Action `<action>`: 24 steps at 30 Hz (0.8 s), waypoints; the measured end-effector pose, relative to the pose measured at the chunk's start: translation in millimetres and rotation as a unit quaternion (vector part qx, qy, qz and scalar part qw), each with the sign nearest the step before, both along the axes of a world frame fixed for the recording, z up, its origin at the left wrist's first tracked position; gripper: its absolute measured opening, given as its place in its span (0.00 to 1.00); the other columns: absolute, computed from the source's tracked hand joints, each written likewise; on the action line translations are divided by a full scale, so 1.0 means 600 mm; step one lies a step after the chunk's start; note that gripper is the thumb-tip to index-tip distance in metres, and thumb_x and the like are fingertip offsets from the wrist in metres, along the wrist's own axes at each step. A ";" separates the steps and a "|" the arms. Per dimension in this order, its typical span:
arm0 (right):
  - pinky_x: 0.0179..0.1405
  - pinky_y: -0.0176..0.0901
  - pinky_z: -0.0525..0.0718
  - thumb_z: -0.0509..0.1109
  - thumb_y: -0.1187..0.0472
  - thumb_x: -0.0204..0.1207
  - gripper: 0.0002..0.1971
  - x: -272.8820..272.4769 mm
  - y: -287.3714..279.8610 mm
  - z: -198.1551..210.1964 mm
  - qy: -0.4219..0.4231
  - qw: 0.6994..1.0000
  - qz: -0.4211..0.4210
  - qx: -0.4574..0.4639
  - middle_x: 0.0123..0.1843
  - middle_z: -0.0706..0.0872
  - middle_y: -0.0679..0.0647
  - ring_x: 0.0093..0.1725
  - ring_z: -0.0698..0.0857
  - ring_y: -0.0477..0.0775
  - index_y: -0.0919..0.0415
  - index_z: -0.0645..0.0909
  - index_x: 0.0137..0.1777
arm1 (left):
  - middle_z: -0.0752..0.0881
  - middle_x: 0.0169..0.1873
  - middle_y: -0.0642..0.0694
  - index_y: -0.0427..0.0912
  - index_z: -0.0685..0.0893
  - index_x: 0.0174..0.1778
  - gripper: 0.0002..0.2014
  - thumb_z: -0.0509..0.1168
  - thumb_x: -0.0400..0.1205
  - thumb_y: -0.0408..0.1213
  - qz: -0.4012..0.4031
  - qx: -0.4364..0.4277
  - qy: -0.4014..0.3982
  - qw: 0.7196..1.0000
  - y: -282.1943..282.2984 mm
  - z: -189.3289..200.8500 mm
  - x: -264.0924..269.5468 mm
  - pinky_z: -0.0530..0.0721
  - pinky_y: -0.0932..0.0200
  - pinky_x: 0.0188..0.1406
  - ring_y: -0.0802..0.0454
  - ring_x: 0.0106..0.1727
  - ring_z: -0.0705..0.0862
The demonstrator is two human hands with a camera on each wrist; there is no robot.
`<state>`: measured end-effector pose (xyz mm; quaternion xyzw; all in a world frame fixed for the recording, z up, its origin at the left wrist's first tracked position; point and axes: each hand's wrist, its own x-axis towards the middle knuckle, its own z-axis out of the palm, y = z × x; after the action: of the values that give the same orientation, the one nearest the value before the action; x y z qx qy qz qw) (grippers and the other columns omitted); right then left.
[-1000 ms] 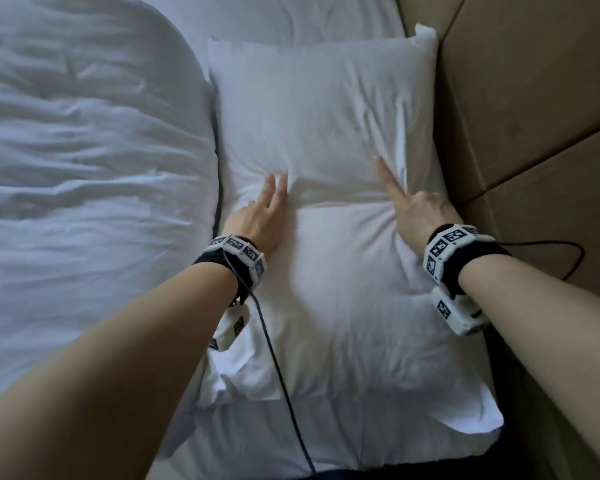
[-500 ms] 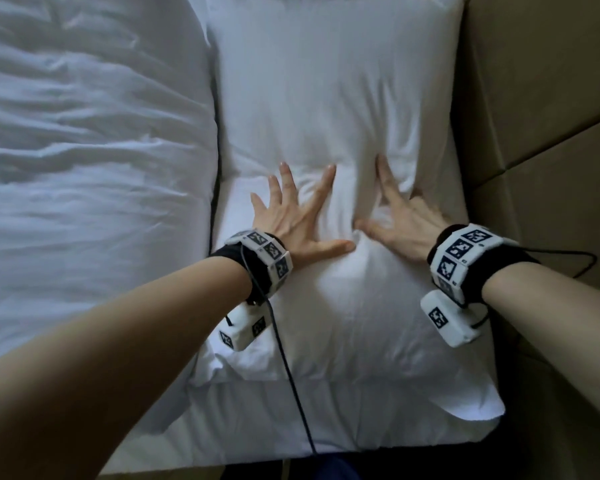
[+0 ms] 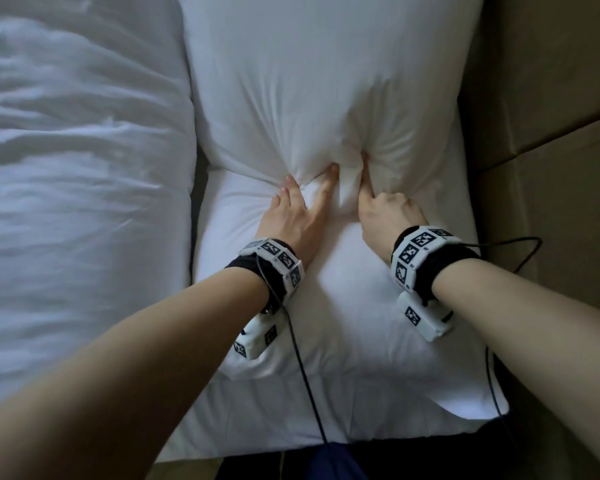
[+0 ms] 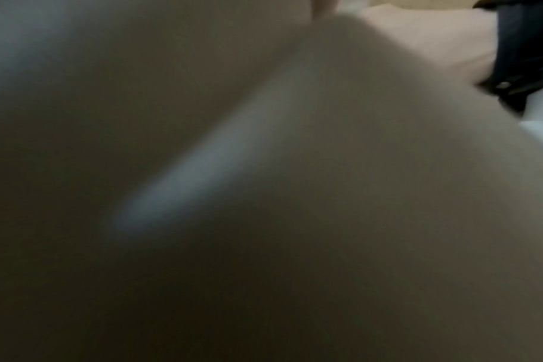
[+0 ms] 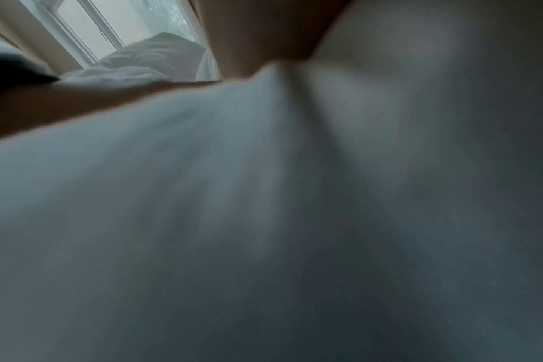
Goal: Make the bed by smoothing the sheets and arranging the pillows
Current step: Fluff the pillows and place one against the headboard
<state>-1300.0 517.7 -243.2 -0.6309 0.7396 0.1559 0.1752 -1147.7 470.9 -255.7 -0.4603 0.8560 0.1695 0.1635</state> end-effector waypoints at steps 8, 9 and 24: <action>0.44 0.58 0.83 0.55 0.69 0.77 0.40 -0.011 0.008 0.054 -0.033 0.999 0.001 -0.026 0.48 0.86 0.68 0.46 0.87 0.71 0.56 0.38 0.86 | 0.60 0.78 0.22 0.61 0.33 0.83 0.37 0.49 0.86 0.36 -0.044 0.043 -0.010 0.998 -0.021 0.065 0.001 0.73 0.44 0.69 0.29 0.73 0.73; 0.43 0.57 0.83 0.56 0.69 0.77 0.42 -0.013 0.010 0.068 -0.042 0.999 -0.003 -0.035 0.46 0.86 0.68 0.43 0.87 0.70 0.54 0.36 0.86 | 0.61 0.78 0.23 0.63 0.32 0.82 0.37 0.49 0.87 0.36 -0.055 0.046 -0.003 0.997 -0.025 0.079 0.003 0.74 0.44 0.68 0.29 0.71 0.75; 0.45 0.56 0.83 0.59 0.62 0.81 0.37 0.004 0.011 0.426 0.021 0.992 -0.007 -0.124 0.43 0.86 0.68 0.44 0.86 0.70 0.41 0.47 0.86 | 0.83 0.37 0.37 0.63 0.29 0.81 0.40 0.50 0.86 0.35 -0.198 -0.049 0.058 0.977 -0.056 0.418 0.044 0.80 0.48 0.46 0.35 0.44 0.86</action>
<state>-1297.9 524.5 12.5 -0.6391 0.7612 0.0746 0.0808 -1121.2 437.3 -5.1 -0.2784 0.9454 0.1185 0.1211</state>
